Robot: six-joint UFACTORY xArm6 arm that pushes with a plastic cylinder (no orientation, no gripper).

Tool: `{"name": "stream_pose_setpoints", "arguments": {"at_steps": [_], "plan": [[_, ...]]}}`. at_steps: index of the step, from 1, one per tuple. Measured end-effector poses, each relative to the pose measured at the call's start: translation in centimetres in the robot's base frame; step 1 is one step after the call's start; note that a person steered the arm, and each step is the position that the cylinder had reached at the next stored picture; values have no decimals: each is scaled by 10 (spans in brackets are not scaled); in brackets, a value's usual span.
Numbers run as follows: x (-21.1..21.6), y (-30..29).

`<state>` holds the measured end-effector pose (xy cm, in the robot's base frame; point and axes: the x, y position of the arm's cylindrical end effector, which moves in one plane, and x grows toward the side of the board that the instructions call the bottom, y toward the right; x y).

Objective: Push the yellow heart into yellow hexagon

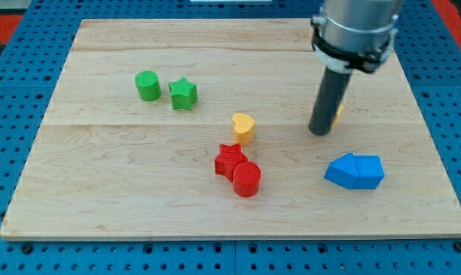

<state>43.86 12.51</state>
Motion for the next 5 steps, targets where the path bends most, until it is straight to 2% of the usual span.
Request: {"name": "stream_pose_setpoints", "arguments": {"at_steps": [1,2,3,4,5], "plan": [[-5,11],[46,-26],[70,-81],[56,-123],[38,-123]]}}
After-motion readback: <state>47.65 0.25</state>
